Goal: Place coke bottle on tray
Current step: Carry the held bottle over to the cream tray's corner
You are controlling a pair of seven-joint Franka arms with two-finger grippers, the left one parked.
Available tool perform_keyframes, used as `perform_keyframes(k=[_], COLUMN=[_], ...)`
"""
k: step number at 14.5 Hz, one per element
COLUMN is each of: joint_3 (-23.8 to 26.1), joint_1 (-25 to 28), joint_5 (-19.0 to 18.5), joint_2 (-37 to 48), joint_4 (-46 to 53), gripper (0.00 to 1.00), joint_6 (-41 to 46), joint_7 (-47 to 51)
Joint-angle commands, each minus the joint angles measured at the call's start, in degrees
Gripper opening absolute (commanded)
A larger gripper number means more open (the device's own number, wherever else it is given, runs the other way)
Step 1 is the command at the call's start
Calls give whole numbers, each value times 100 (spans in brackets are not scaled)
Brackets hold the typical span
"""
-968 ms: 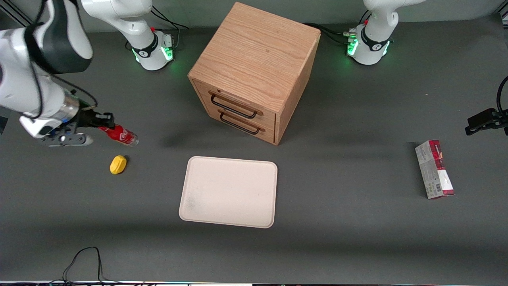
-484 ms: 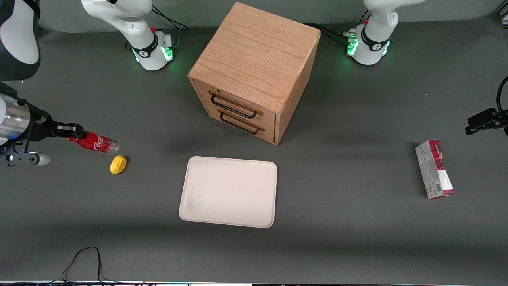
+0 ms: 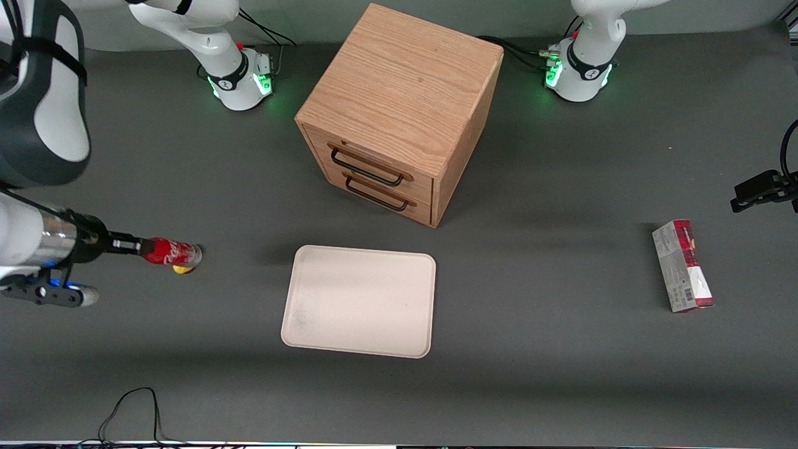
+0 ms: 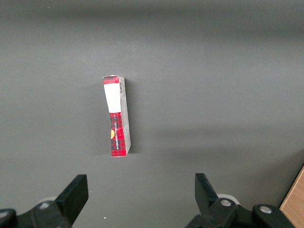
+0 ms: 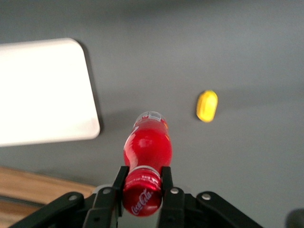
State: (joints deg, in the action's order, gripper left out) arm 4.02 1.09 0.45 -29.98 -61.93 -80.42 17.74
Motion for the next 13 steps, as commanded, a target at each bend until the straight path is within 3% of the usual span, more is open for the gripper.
perform_keyframes(k=[1, 10, 13], joint_3=[265, 336, 336], joint_1=[23, 259, 558], joint_5=[-10, -81, -527], joint_2=[-525, -1325, -1589], joint_4=[480, 639, 674], gripper=[0, 0, 0], joint_6=[-411, -1686, -1951], joint_7=[737, 1258, 1600])
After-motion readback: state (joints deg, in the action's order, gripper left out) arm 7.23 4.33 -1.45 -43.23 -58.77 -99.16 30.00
